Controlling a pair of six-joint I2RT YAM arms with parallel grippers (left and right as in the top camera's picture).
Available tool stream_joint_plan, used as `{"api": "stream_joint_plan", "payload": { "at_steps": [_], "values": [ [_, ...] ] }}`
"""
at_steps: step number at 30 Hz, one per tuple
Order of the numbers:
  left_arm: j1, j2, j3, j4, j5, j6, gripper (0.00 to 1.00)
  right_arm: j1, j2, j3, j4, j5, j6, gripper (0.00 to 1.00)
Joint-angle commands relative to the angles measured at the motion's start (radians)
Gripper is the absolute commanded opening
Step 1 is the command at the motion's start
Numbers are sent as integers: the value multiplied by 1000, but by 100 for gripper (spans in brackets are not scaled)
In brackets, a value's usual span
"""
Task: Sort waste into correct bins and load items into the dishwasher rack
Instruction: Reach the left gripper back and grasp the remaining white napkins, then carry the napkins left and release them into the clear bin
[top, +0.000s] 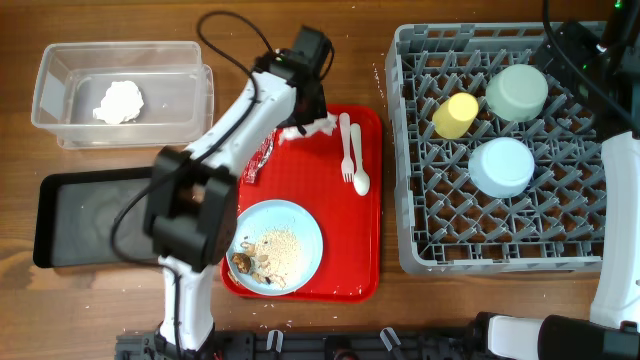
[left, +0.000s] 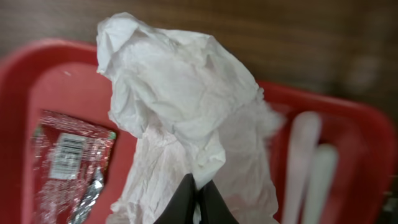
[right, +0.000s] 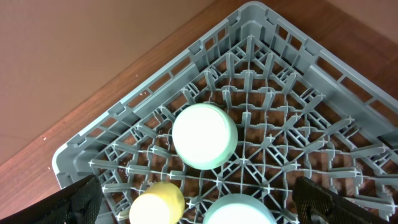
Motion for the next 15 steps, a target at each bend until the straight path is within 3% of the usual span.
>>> {"api": "stream_joint_plan", "payload": {
  "at_steps": [1, 7, 15],
  "values": [
    [45, -103, 1, 29, -151, -26, 4, 1, 7, 2, 3, 14, 11, 100],
    [148, -157, 2, 99, -294, -31, 4, 1, 7, 2, 3, 14, 11, 100],
    [377, -171, 2, 188, -297, -34, 4, 1, 7, 2, 3, 14, 11, 100]
  ]
}}
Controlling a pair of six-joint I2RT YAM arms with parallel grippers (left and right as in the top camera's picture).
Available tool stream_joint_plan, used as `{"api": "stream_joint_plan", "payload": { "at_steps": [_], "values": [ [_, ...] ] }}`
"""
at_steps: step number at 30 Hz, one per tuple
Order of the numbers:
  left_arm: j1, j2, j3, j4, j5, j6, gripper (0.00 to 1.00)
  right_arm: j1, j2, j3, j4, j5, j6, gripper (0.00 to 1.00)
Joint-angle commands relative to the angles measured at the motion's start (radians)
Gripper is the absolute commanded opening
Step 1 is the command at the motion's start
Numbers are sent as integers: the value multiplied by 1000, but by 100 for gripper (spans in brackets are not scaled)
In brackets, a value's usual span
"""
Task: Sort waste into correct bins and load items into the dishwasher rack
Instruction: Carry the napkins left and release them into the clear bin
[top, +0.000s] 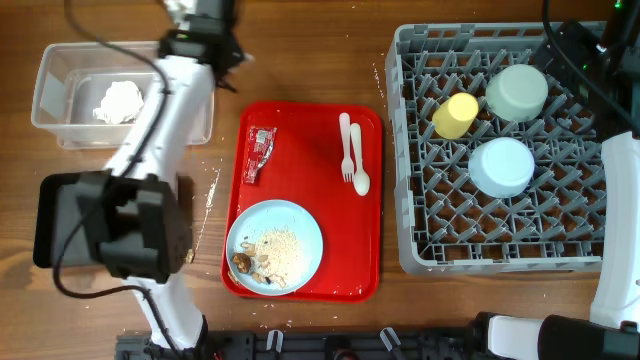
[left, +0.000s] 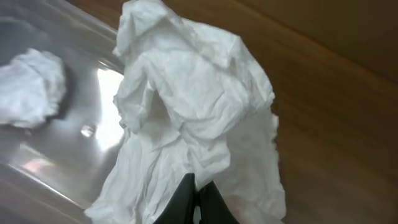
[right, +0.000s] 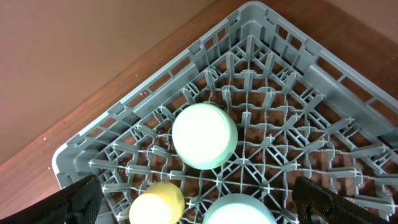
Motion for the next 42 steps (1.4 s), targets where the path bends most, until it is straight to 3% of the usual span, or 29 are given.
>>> {"api": "stream_joint_plan", "payload": {
  "at_steps": [1, 5, 9, 15, 16, 18, 19, 21, 26, 29, 39, 42],
  "values": [
    [112, -35, 2, 27, -38, -13, 4, 1, 7, 2, 3, 14, 11, 100],
    [184, -32, 1, 29, -38, -13, 6, 1, 7, 2, 3, 14, 11, 100],
    [227, -31, -1, 9, -34, -12, 21, 1, 7, 2, 3, 14, 11, 100],
    [241, -31, -1, -63, -34, -13, 18, 1, 7, 2, 3, 14, 11, 100],
    [240, -31, -1, -74, -26, -12, 21, 1, 7, 2, 3, 14, 11, 99],
    [239, -32, -1, -91, 10, -12, 52, 1, 7, 2, 3, 14, 11, 100],
    [239, -32, -1, -104, 59, -12, 59, 1, 7, 2, 3, 14, 11, 100],
    [239, -34, -1, -148, 183, -3, 60, 1, 7, 2, 3, 14, 11, 100],
    [225, -35, -1, -169, 330, -4, 58, 1, 7, 2, 3, 14, 11, 100],
    [220, -36, -1, -150, 325, -4, 62, 1, 7, 2, 3, 14, 11, 100],
    [266, -37, -1, -131, 251, 4, 62, 1, 7, 2, 3, 14, 11, 100],
    [260, -88, -1, -124, 345, 106, 62, 1, 7, 2, 3, 14, 11, 100]
  ]
}}
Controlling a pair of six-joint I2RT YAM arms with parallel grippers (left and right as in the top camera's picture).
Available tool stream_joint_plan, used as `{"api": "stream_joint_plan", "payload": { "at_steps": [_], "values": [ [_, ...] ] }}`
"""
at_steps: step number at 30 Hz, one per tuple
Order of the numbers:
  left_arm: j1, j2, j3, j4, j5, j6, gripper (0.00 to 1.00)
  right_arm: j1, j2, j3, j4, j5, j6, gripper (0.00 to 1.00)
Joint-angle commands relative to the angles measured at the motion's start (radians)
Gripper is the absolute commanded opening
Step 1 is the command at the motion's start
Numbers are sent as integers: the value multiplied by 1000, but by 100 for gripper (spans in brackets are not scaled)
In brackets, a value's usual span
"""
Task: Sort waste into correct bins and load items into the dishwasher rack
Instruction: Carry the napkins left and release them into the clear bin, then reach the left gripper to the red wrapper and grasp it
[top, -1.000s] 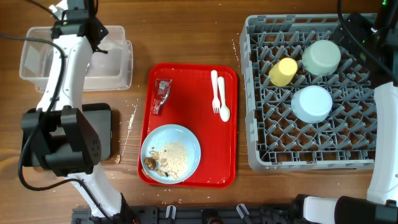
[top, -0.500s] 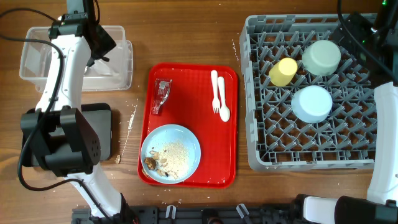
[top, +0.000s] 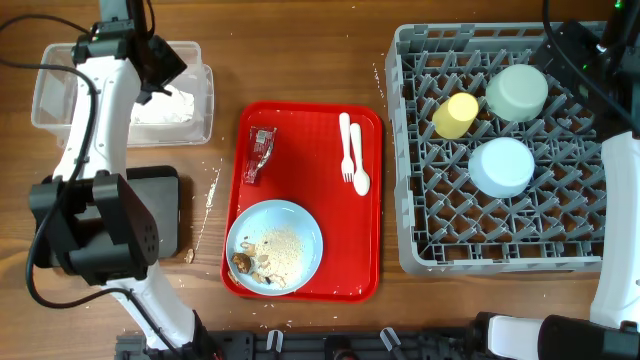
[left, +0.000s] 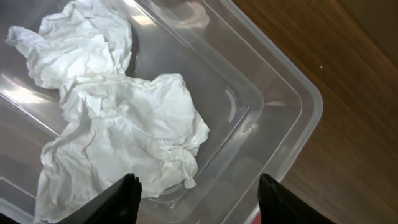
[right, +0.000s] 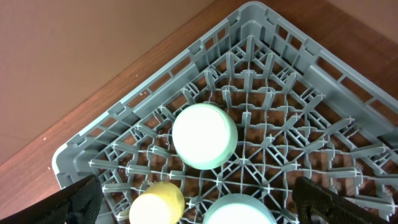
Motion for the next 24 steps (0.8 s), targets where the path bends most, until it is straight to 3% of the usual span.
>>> {"api": "stream_joint_plan", "payload": {
  "at_steps": [1, 7, 12, 15, 24],
  "values": [
    [-5, -103, -1, 10, 104, 127, 62, 1, 7, 2, 3, 14, 11, 100],
    [-96, -230, -1, -24, 258, 167, 61, 1, 7, 2, 3, 14, 11, 100],
    [-213, -216, -15, -185, 273, 205, 61, 1, 7, 2, 3, 14, 11, 100],
    [-290, -193, -85, -221, 245, 203, 60, 1, 7, 2, 3, 14, 11, 100],
    [-421, -117, -298, -91, 65, 150, 58, 1, 7, 2, 3, 14, 11, 100]
  ]
}}
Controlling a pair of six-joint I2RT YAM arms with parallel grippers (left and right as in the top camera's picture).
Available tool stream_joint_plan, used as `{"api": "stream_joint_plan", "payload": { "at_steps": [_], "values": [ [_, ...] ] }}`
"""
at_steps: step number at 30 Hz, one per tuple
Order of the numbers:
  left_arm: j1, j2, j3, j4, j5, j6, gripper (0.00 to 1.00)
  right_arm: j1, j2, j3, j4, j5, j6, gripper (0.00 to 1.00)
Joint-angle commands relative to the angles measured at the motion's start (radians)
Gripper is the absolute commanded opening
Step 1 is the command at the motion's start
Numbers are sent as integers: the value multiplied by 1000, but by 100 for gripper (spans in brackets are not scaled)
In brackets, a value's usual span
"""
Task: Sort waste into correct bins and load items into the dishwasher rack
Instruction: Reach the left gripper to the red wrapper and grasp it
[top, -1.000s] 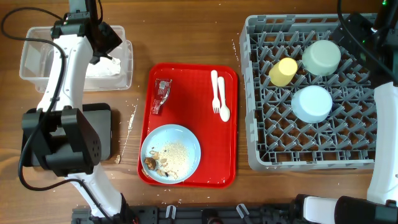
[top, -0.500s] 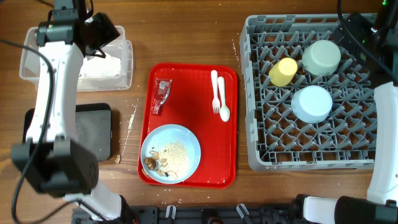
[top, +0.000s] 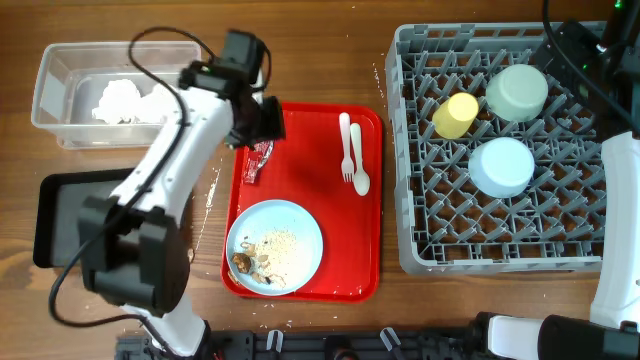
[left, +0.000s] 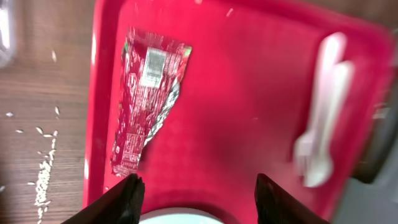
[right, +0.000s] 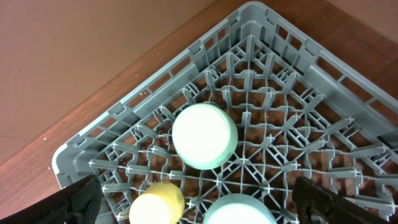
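My left gripper (top: 262, 118) (left: 196, 200) hangs open and empty over the upper left of the red tray (top: 310, 170), close above a red and silver wrapper (top: 258, 158) (left: 146, 93). A white fork and spoon (top: 352, 150) (left: 323, 112) lie on the tray's right side. At the tray's front sits a blue plate (top: 275, 245) with food scraps. The clear bin (top: 60, 60) holds two crumpled tissues (top: 125, 100). My right gripper (right: 199, 205) stands open above the grey dishwasher rack (top: 412, 200).
The rack holds a yellow cup (top: 455, 115), a green bowl (top: 517, 92) and a pale blue bowl (top: 501, 166). A black bin (top: 70, 215) sits front left. Crumbs lie on the wood left of the tray.
My left gripper, still open, was over the clear bin and is now over the tray's upper left by the wrapper. The right arm has not moved.
My left gripper was shut on a white tissue above the tray. Then it held the tissue beside the clear bin's right end. Then it was open over the bin, the tissue lying beside the other one. Now it is back over the tray, empty.
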Motion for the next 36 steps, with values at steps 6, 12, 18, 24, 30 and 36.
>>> {"api": "stream_joint_plan", "payload": {
  "at_steps": [6, 12, 18, 24, 30, 36],
  "values": [
    [-53, 74, -99, 101, -272, -80, 58, 1, 7, 2, 3, 14, 11, 100],
    [-53, 148, -99, 138, -277, -80, 54, 1, 7, 2, 3, 14, 11, 100],
    [-79, 173, -99, 151, -280, -76, 54, 1, 7, 2, 3, 14, 11, 100],
    [-84, 212, -99, 145, -318, -77, 56, 1, 7, 2, 3, 14, 11, 100],
    [-84, 233, -99, 137, -318, -77, 60, 1, 7, 2, 3, 14, 11, 100],
    [-84, 245, -99, 137, -318, -76, 37, 1, 7, 2, 3, 14, 11, 100]
  ]
}}
